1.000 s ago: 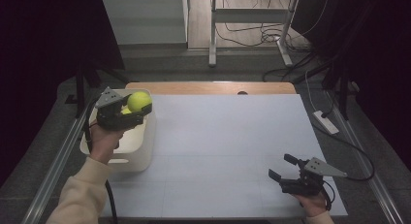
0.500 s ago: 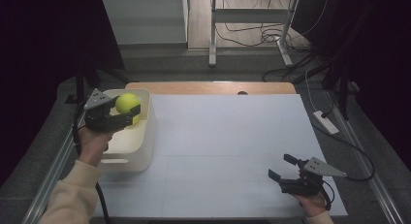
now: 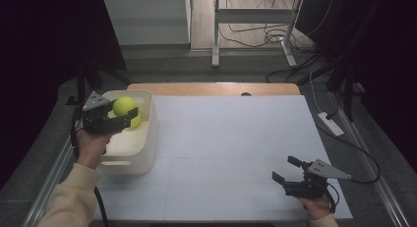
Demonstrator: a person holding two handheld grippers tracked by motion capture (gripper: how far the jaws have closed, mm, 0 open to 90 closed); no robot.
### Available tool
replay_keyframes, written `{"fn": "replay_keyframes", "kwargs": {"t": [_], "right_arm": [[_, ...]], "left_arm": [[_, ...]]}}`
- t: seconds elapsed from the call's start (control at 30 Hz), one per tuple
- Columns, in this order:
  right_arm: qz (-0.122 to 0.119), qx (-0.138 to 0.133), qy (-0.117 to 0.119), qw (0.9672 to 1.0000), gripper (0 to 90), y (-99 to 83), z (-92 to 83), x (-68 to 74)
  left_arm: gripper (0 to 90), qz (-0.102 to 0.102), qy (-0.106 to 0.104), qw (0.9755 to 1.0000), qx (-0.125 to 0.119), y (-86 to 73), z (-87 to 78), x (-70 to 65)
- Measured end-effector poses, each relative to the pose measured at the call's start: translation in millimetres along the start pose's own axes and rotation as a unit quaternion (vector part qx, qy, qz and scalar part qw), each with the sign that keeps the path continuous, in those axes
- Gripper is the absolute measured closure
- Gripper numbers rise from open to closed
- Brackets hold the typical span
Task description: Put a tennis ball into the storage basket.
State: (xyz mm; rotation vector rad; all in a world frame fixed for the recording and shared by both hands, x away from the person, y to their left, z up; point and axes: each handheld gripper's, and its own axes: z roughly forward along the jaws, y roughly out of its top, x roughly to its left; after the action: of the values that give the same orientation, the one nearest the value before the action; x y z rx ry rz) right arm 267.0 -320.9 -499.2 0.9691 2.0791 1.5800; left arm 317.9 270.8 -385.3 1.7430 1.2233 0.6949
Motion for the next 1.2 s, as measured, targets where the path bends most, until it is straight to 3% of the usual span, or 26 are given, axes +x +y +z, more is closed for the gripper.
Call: {"fn": "replay_keyframes", "kwargs": {"t": [0.23,0.33,0.4,0.43,0.53,1.0,1.2], "right_arm": [[0.000,0.000,0.001,1.0000,10.0,0.2,0.4,0.7],[-0.001,0.000,0.001,1.0000,10.0,0.2,0.4,0.6],[-0.001,0.000,0.001,1.0000,10.0,0.2,0.4,0.6],[0.000,0.000,0.002,1.0000,10.0,0.2,0.3,0.6],[0.000,0.001,0.002,1.0000,10.0,0.4,0.2,0.9],[-0.001,0.001,0.002,1.0000,10.0,0.2,1.0,1.2],[-0.003,0.002,0.001,1.0000,10.0,-0.2,0.0,1.1]], "left_arm": [[26.1,0.000,0.001,1.0000,0.004,-1.1,0.8,0.9],[25.0,0.000,0.015,0.9997,0.019,-1.4,3.5,1.8],[15.7,-0.003,0.020,0.9996,0.018,-1.2,3.7,2.1],[15.7,-0.012,0.019,0.9996,0.013,-0.4,3.1,3.0],[10.8,-0.013,0.015,0.9997,0.013,0.4,2.0,2.6],[8.7,-0.022,-0.038,0.9990,-0.001,-5.4,0.5,-0.2],[9.7,-0.013,-0.064,0.9978,-0.014,-6.6,-1.8,-8.3]]}}
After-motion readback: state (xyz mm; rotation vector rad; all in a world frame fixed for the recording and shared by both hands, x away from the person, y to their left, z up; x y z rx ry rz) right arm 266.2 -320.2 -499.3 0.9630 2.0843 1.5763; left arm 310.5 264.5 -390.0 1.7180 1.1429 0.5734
